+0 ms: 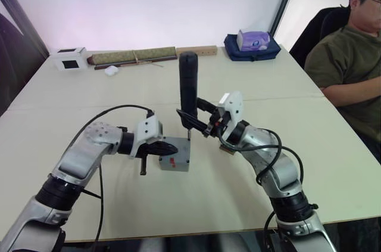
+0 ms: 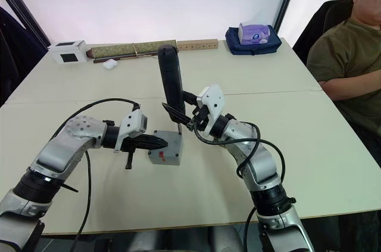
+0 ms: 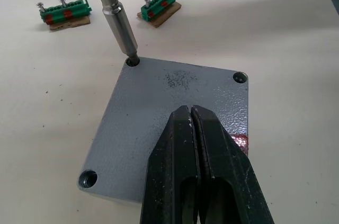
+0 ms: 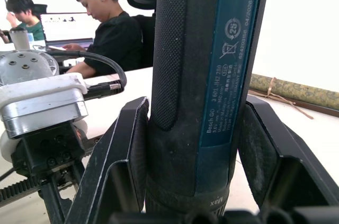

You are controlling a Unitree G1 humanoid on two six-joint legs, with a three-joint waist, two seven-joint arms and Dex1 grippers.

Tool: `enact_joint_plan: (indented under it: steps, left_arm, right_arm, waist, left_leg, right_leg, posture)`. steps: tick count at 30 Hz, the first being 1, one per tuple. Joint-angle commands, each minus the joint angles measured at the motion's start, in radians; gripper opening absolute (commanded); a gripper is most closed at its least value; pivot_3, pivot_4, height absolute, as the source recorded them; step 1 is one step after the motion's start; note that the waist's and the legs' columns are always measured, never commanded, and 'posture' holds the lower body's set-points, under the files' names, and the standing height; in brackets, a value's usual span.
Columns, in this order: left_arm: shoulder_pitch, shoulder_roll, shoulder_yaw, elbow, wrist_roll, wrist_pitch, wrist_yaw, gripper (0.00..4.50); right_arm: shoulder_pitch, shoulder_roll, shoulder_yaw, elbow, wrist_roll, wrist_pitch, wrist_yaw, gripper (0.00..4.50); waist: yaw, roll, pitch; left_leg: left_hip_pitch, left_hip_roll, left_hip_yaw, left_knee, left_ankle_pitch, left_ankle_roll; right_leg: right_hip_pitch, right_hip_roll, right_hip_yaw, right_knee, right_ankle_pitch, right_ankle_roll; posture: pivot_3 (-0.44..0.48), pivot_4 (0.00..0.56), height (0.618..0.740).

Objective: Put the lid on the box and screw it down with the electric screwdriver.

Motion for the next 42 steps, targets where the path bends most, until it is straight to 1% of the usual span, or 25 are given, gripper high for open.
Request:
enact_joint_plan:
  steps: [1, 4, 9, 11, 13, 14, 17, 19, 21, 22, 23, 24, 25, 28, 30, 33, 37, 40, 42]
  left_arm:
    - [0.014, 0.008, -0.021, 0.003, 0.019, 0.020, -0.003, 0.00]
    - [0.005, 0.011, -0.008, -0.004, 0.010, 0.021, -0.008, 0.00]
    - [-0.011, 0.012, 0.021, -0.022, -0.016, 0.030, -0.014, 0.00]
    - [-0.023, 0.012, 0.037, -0.041, -0.037, 0.041, -0.018, 0.00]
    - [-0.034, 0.017, 0.048, -0.063, -0.050, 0.043, -0.025, 0.00]
    - [-0.038, 0.018, 0.053, -0.071, -0.057, 0.045, -0.027, 0.00]
    - [-0.055, 0.023, 0.071, -0.097, -0.085, 0.063, -0.034, 0.00]
    - [-0.069, 0.031, 0.081, -0.117, -0.102, 0.069, -0.042, 0.00]
    - [-0.098, 0.034, 0.105, -0.150, -0.144, 0.090, -0.050, 0.00]
    - [-0.113, 0.036, 0.116, -0.168, -0.164, 0.096, -0.056, 0.00]
    - [-0.122, 0.037, 0.123, -0.180, -0.177, 0.100, -0.059, 0.00]
    - [-0.127, 0.039, 0.126, -0.186, -0.185, 0.103, -0.060, 0.00]
    - [-0.130, 0.038, 0.130, -0.197, -0.197, 0.107, -0.059, 0.00]
    - [-0.131, 0.037, 0.138, -0.216, -0.218, 0.115, -0.055, 0.00]
    - [-0.131, 0.039, 0.139, -0.220, -0.222, 0.116, -0.053, 0.00]
    - [-0.131, 0.040, 0.146, -0.235, -0.239, 0.124, -0.044, 0.00]
    - [-0.121, 0.047, 0.153, -0.262, -0.256, 0.137, -0.031, 0.00]
    - [-0.119, 0.051, 0.155, -0.271, -0.263, 0.144, -0.019, 0.00]
    - [-0.109, 0.060, 0.157, -0.280, -0.265, 0.148, -0.010, 0.00]
  right_arm:
    - [0.015, -0.002, 0.009, -0.012, 0.007, 0.042, 0.000, 1.86]
    - [-0.019, -0.004, -0.020, -0.074, 0.051, 0.099, -0.018, 1.86]
    - [-0.115, -0.015, -0.114, -0.172, 0.162, 0.251, -0.080, 1.86]
    - [-0.167, -0.030, -0.176, -0.201, 0.232, 0.357, -0.132, 1.86]
    - [-0.224, -0.050, -0.254, -0.218, 0.313, 0.487, -0.209, 1.86]
    - [-0.246, -0.060, -0.289, -0.219, 0.352, 0.552, -0.245, 1.86]
    - [-0.296, -0.140, -0.332, -0.222, 0.370, 0.696, -0.304, 1.86]
    - [-0.337, -0.173, -0.392, -0.201, 0.411, 0.819, -0.370, 1.86]
    - [-0.402, -0.286, -0.443, -0.134, 0.430, 1.082, -0.381, 1.86]
    - [-0.423, -0.394, -0.413, -0.087, 0.439, 1.203, -0.348, 1.86]
    - [-0.436, -0.471, -0.388, -0.052, 0.452, 1.278, -0.327, 1.86]
    - [-0.443, -0.518, -0.365, -0.029, 0.466, 1.307, -0.316, 1.86]
    - [-0.421, -0.572, -0.323, 0.001, 0.474, 1.317, -0.316, 1.86]
    - [-0.387, -0.656, -0.247, 0.073, 0.530, 1.317, -0.331, 1.86]
    - [-0.387, -0.680, -0.221, 0.103, 0.570, 1.317, -0.342, 1.86]
    - [-0.373, -0.673, -0.191, 0.188, 0.572, 1.317, -0.410, 1.86]
    - [-0.371, -0.615, -0.169, 0.293, 0.543, 1.317, -0.478, 1.86]
    - [-0.388, -0.587, -0.166, 0.324, 0.538, 1.317, -0.506, 1.86]
    - [-0.404, -0.568, -0.162, 0.325, 0.518, 1.317, -0.519, 2.84]
  waist:
    - [0.000, 0.000, 0.000]
    - [-0.001, 0.001, 0.001]
    - [-0.001, 0.002, 0.012]
    - [0.000, 0.001, 0.015]
    - [0.000, 0.002, 0.016]
    - [0.000, 0.002, 0.017]
    - [0.004, 0.001, 0.021]
    - [0.003, 0.001, 0.021]
    - [0.003, 0.002, 0.022]
    - [0.003, 0.003, 0.024]
    - [0.007, 0.004, 0.026]
    - [0.012, 0.004, 0.027]
    - [0.012, 0.004, 0.027]
    - [-0.001, 0.004, 0.028]
    - [-0.015, 0.004, 0.030]
    - [-0.027, 0.005, 0.034]
    - [-0.026, 0.003, 0.035]
    - [-0.024, 0.003, 0.035]
    - [-0.026, 0.002, 0.035]
  left_leg:
    - [0.000, 0.000, 0.000, 0.000, 0.000, 0.000]
    - [-0.001, 0.000, 0.000, -0.001, 0.000, 0.000]
    - [-0.004, 0.000, 0.000, -0.001, 0.000, 0.000]
    - [-0.008, 0.000, 0.001, -0.001, 0.000, 0.000]
    - [-0.018, 0.000, 0.000, 0.000, 0.000, 0.000]
    - [-0.020, 0.000, 0.000, 0.001, 0.000, 0.000]
    - [-0.022, 0.000, 0.000, 0.000, 0.000, 0.000]
    - [-0.026, 0.000, 0.000, -0.001, 0.000, 0.000]
    - [-0.036, 0.000, -0.001, 0.000, 0.000, 0.000]
    - [-0.037, 0.000, 0.000, 0.001, 0.000, 0.000]
    - [-0.038, 0.000, 0.000, 0.001, 0.000, 0.000]
    - [-0.038, -0.001, 0.000, 0.001, 0.000, 0.000]
    - [-0.038, -0.001, 0.000, 0.000, 0.000, 0.000]
    - [-0.038, -0.001, 0.000, 0.000, -0.001, 0.002]
    - [-0.037, 0.000, 0.002, 0.000, -0.002, 0.004]
    - [-0.036, 0.000, 0.001, 0.000, -0.002, 0.005]
    - [-0.036, 0.000, 0.001, 0.002, -0.002, 0.005]
    - [-0.036, 0.000, 0.001, 0.003, -0.002, 0.005]
    - [-0.036, 0.000, 0.001, 0.004, -0.002, 0.005]
  right_leg:
    - [0.000, 0.000, 0.000, 0.000, 0.000, 0.000]
    - [-0.001, 0.000, 0.000, 0.000, 0.000, 0.000]
    - [-0.005, 0.000, 0.000, 0.000, 0.000, 0.000]
    - [-0.009, 0.000, 0.001, 0.000, 0.000, 0.000]
    - [-0.018, 0.000, 0.000, 0.001, 0.002, 0.003]
    - [-0.020, 0.000, 0.000, 0.002, 0.003, 0.004]
    - [-0.021, 0.000, -0.001, 0.001, 0.003, 0.004]
    - [-0.025, -0.001, -0.001, 0.001, 0.003, 0.004]
    - [-0.034, -0.001, -0.001, 0.002, 0.003, 0.005]
    - [-0.036, -0.001, -0.001, 0.002, 0.003, 0.005]
    - [-0.036, -0.001, -0.002, 0.002, 0.003, 0.005]
    - [-0.036, -0.002, -0.002, 0.001, 0.003, 0.005]
    - [-0.036, -0.002, -0.003, 0.000, 0.003, 0.004]
    - [-0.036, -0.001, -0.002, -0.002, 0.003, 0.005]
    - [-0.036, 0.000, 0.000, -0.002, 0.003, 0.005]
    - [-0.036, 0.001, 0.001, 0.001, 0.003, 0.005]
    - [-0.036, 0.001, 0.001, 0.002, 0.003, 0.005]
    - [-0.036, 0.001, 0.001, 0.002, 0.004, 0.006]
    - [-0.035, 0.001, 0.001, 0.002, 0.004, 0.007]
  posture:
    - [0.000, 0.150, 0.740]
    - [0.000, 0.150, 0.740]
    - [0.000, 0.150, 0.740]
    - [0.000, 0.150, 0.740]
    - [0.000, 0.150, 0.740]
    - [0.000, 0.150, 0.740]
    - [0.000, 0.150, 0.740]
    - [0.000, 0.150, 0.740]
    - [0.000, 0.150, 0.740]
    - [0.000, 0.150, 0.740]
    - [0.000, 0.150, 0.740]
    - [0.000, 0.150, 0.740]
    - [0.000, 0.150, 0.740]
    - [0.000, 0.150, 0.740]
    - [0.000, 0.150, 0.740]
    - [0.000, 0.150, 0.740]
    - [0.000, 0.150, 0.740]
    - [0.000, 0.150, 0.740]
    - [0.000, 0.150, 0.740]
